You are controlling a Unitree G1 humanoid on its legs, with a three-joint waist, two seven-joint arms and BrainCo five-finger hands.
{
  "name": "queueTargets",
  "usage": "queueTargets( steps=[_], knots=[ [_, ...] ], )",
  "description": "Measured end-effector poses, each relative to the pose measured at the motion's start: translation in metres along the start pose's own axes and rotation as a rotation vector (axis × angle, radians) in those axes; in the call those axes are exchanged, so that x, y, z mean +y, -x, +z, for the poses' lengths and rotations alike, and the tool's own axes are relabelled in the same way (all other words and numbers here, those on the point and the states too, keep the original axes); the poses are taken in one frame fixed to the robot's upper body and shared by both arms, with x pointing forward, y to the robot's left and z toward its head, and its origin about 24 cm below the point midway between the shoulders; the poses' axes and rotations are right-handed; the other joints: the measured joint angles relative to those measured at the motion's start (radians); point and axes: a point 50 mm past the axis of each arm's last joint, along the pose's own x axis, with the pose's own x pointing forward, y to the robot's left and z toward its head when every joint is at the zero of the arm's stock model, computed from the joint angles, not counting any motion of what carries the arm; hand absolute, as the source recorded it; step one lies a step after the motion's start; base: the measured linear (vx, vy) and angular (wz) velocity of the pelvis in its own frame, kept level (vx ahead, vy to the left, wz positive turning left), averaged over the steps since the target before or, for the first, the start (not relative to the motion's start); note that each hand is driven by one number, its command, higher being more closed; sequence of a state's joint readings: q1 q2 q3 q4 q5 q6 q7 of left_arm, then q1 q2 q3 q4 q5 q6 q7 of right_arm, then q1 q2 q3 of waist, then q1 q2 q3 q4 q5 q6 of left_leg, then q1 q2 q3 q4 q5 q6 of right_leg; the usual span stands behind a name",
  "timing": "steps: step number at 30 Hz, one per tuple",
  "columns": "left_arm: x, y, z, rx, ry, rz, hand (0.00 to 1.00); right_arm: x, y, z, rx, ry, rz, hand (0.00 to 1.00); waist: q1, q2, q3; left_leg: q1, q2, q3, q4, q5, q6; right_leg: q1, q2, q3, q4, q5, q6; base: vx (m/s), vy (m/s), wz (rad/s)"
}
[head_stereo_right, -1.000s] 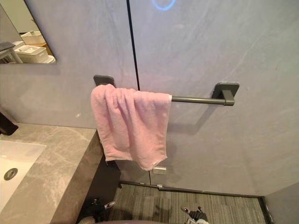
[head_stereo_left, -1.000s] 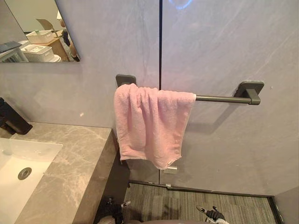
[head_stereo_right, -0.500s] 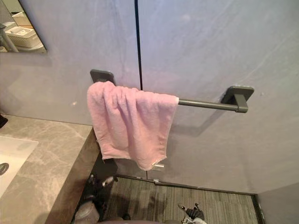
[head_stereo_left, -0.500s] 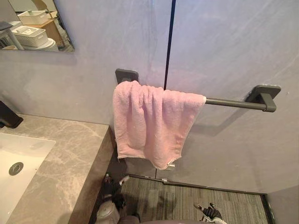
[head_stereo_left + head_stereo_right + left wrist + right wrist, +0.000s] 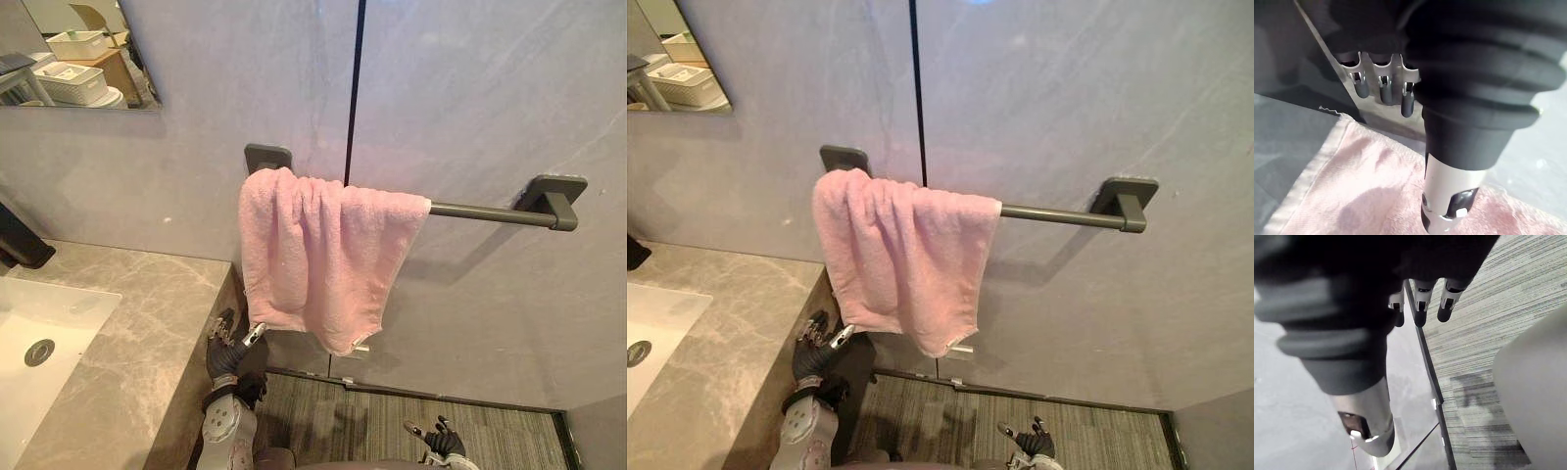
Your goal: Organize washtable
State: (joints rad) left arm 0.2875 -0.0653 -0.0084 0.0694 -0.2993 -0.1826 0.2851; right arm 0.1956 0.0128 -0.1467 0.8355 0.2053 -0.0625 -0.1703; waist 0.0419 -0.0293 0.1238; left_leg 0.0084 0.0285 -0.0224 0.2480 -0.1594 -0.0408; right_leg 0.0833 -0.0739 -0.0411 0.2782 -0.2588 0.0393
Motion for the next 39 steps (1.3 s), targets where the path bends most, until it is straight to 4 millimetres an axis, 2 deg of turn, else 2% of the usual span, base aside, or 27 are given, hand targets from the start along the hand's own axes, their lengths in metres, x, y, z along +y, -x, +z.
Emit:
queueTargets(
  steps=[7,13,21,23,29,30,35,39],
  knots=[
    [-0.012,0.001,0.015,-0.085,-0.011,-0.055,0.0,-0.002,0.001,-0.003,0.007,0.002,-0.007,0.0,0.0,0.013,-0.032,0.005,0.006,0.001,-0.008,0.0,0.0,-0.002,0.003,-0.001,-0.001,0.0,-0.001,-0.02,-0.001,0.0],
    [-0.011,-0.003,0.016,-0.087,-0.046,-0.07,0.0,-0.008,0.0,-0.005,0.019,0.023,-0.017,0.0,-0.002,0.026,-0.069,0.023,0.011,0.007,-0.077,0.032,-0.011,0.0,0.009,0.011,-0.037,0.024,-0.005,-0.04,0.001,-0.06],
    [-0.019,-0.019,0.012,-0.077,-0.134,-0.133,0.0,-0.007,-0.003,-0.002,0.026,0.037,-0.016,0.0,-0.01,0.037,-0.075,0.044,0.024,0.0,-0.173,0.099,-0.021,0.003,0.033,0.01,-0.115,0.081,-0.018,0.0,-0.007,-0.01],
    [-0.021,-0.02,0.01,-0.073,-0.153,-0.145,0.0,-0.006,-0.006,0.001,0.025,0.043,-0.014,0.0,-0.026,0.039,-0.075,0.044,0.026,-0.001,-0.182,0.106,-0.025,0.006,0.039,0.01,-0.132,0.094,-0.021,0.0,0.0,0.0],
    [-0.025,-0.025,0.004,-0.046,-0.194,-0.193,0.0,-0.008,-0.007,0.003,0.026,0.051,-0.02,0.0,-0.029,0.049,-0.07,0.065,0.032,-0.004,-0.219,0.127,-0.025,0.019,0.054,0.014,-0.159,0.115,-0.025,-0.04,-0.018,-0.02],
    [-0.024,-0.025,0.004,-0.045,-0.202,-0.195,1.0,-0.008,-0.008,0.003,0.025,0.051,-0.019,0.0,-0.031,0.05,-0.071,0.066,0.033,-0.004,-0.228,0.13,-0.026,0.019,0.056,0.015,-0.165,0.121,-0.025,-0.04,-0.021,-0.03],
    [-0.021,-0.032,-0.003,-0.02,-0.282,-0.199,1.0,-0.009,-0.008,0.003,0.026,0.052,-0.019,0.0,-0.037,0.048,-0.067,0.068,0.034,-0.005,-0.241,0.137,-0.028,0.018,0.057,0.017,-0.179,0.127,-0.026,-0.02,-0.004,0.0],
    [-0.018,-0.035,0.0,-0.029,-0.313,-0.203,1.0,-0.007,-0.008,0.006,0.018,0.051,-0.015,0.0,-0.056,0.047,-0.066,0.069,0.033,-0.005,-0.246,0.137,-0.028,0.018,0.057,0.018,-0.188,0.128,-0.027,0.0,0.0,0.0]
  ],
)
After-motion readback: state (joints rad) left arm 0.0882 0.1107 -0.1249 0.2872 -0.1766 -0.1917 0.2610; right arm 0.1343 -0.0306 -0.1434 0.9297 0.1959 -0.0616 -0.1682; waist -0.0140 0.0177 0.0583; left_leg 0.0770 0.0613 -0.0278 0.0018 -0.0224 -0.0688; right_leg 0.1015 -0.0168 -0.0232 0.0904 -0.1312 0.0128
